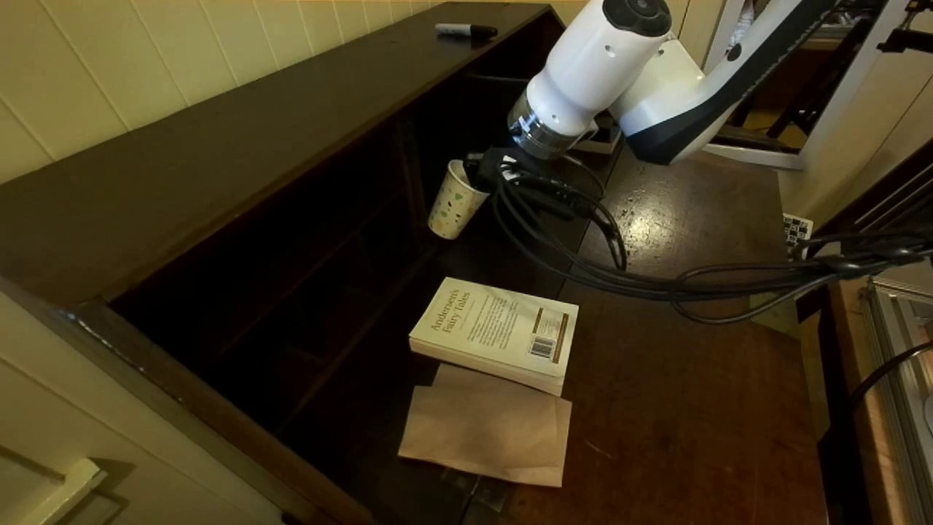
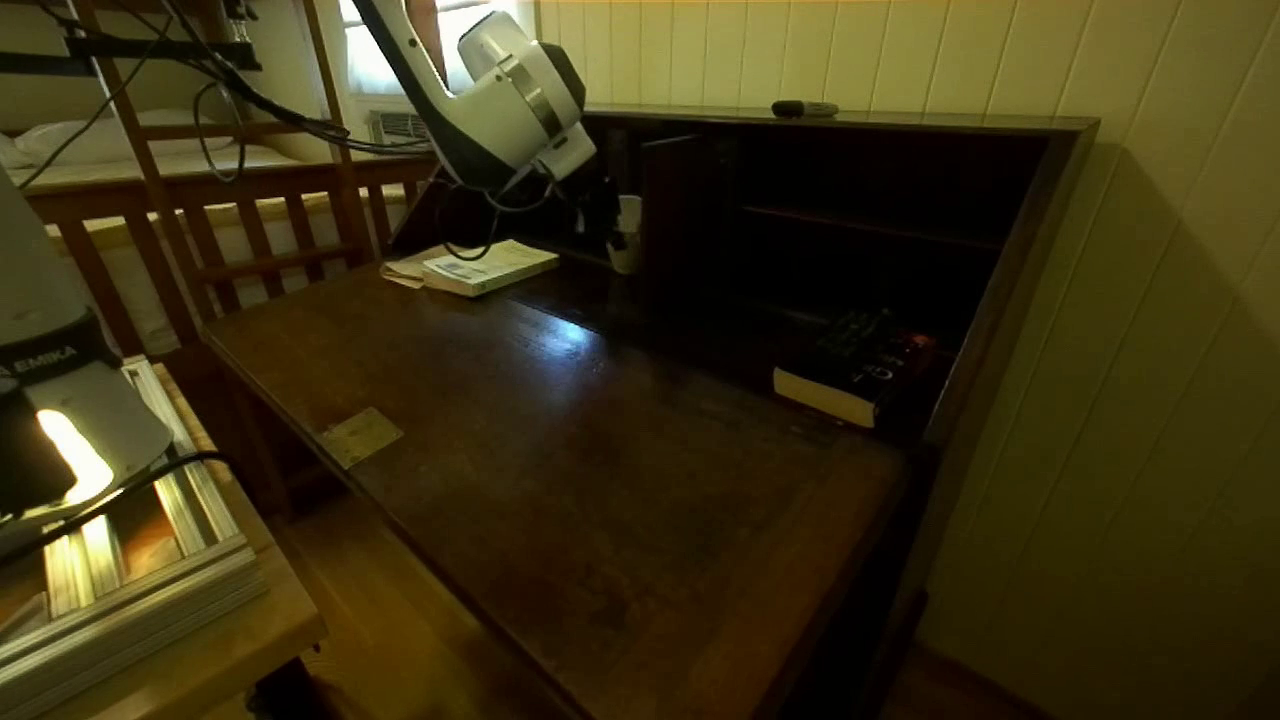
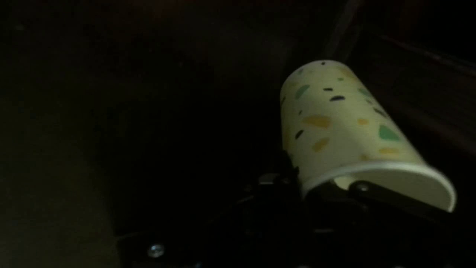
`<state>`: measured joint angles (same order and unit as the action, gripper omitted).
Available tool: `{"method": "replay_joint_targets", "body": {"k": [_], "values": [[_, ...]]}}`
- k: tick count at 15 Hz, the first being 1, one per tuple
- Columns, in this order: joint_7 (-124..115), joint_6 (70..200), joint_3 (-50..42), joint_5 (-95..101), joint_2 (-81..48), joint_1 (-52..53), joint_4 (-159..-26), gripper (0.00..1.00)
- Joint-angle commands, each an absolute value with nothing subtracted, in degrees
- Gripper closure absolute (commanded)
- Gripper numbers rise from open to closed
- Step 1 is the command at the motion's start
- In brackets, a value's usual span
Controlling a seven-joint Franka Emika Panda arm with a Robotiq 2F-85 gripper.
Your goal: Open the compartment and remove the cup and put it on top of the dresser
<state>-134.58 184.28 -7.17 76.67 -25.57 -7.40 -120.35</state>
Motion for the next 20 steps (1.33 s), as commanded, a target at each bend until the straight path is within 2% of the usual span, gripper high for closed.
{"method": "replay_joint_targets", "body": {"k": [1, 3, 4, 7, 8, 15, 16, 17, 18, 20], "values": [[-127.0, 181.6, -1.4, 71.7, -20.4, -11.1, -129.1, 1.00], [-123.6, 180.6, 1.4, 69.2, -18.4, -12.9, -131.2, 1.00], [-117.8, 181.2, -1.1, 63.2, -17.4, -9.9, -133.2, 1.00], [-106.6, 180.0, -0.2, 53.4, -13.7, -9.2, -137.2, 1.00], [-106.0, 178.0, 5.7, 55.1, -12.7, -15.0, -137.5, 1.00], [-83.9, 170.7, 16.4, 39.7, -5.0, -22.9, -139.6, 1.00], [-78.5, 170.5, 8.4, 34.1, -3.2, -14.6, -139.9, 1.00], [-74.5, 170.0, 7.9, 31.1, -2.1, -14.0, -139.8, 1.00], [-72.7, 168.3, 13.5, 31.1, -0.8, -19.6, -139.3, 1.00], [-67.1, 166.4, 12.6, 27.5, 1.6, -18.7, -139.1, 1.00]]}}
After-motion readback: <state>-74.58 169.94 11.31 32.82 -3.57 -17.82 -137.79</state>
